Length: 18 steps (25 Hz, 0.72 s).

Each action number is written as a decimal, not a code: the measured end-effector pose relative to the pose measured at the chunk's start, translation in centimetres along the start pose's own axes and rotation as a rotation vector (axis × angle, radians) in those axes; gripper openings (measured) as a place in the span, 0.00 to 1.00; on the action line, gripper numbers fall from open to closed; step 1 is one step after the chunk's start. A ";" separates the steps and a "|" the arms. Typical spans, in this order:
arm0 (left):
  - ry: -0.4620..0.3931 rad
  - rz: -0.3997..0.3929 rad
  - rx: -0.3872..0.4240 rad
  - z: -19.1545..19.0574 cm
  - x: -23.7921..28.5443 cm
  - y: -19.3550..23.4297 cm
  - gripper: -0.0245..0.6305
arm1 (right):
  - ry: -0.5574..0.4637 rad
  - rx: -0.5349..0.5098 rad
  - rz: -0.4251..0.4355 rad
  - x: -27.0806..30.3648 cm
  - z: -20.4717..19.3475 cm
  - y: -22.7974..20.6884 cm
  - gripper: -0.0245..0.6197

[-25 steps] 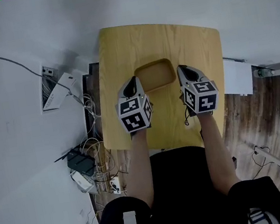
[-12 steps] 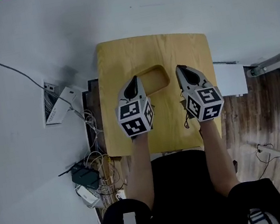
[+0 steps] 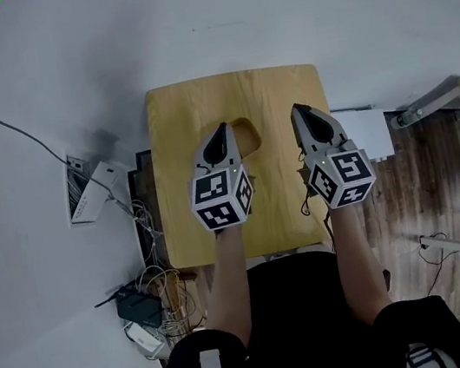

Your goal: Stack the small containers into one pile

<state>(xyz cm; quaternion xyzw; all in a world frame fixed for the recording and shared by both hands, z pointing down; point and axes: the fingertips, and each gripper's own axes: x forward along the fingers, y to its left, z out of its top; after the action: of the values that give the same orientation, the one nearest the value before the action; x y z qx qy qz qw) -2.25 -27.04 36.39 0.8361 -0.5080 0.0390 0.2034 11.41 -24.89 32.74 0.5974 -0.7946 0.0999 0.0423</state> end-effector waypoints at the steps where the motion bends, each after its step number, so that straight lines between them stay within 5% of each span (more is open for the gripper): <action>1: -0.019 -0.009 -0.001 0.6 -0.2 -0.7 0.04 | -0.015 -0.003 0.002 -0.5 0.7 -0.2 0.05; 18: -0.266 -0.061 0.148 10.8 -4.7 -10.3 0.04 | -0.245 -0.003 0.061 -7.1 10.6 -2.6 0.05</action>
<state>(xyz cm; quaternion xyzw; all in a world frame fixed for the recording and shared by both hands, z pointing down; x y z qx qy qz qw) 2.87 -23.15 22.16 0.8616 -0.5006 -0.0409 0.0735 16.49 -21.13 21.38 0.5805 -0.8118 0.0260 -0.0571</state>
